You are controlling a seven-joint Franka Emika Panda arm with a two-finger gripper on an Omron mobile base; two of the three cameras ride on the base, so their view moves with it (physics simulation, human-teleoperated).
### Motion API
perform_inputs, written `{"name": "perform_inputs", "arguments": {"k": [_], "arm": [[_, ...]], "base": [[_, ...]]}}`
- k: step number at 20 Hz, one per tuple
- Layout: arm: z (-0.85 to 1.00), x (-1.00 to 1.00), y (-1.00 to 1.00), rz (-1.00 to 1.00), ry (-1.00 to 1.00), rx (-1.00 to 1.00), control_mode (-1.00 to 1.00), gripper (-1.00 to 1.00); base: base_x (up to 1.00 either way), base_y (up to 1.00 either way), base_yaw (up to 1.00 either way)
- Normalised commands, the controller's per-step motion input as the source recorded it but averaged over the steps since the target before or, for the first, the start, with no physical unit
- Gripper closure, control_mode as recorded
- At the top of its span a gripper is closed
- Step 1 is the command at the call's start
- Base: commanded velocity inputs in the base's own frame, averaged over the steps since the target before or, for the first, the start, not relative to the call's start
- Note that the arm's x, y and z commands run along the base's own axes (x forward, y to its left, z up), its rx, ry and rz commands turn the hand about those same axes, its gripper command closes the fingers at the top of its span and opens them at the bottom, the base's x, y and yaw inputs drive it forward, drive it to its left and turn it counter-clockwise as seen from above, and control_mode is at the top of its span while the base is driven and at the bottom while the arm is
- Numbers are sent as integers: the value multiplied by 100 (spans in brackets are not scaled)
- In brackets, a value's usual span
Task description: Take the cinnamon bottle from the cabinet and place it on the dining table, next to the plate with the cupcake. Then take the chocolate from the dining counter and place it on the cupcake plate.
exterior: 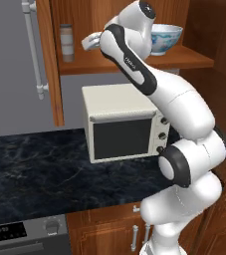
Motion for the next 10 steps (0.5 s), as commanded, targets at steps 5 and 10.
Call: {"name": "perform_inputs", "arguments": {"k": [5, 10], "arm": [[2, 72, 66, -1, 0, 0, -100, -100], [0, 39, 31, 0, 0, 0, -100, -100]], "base": [[0, 0, 0], [0, 0, 0]]}}
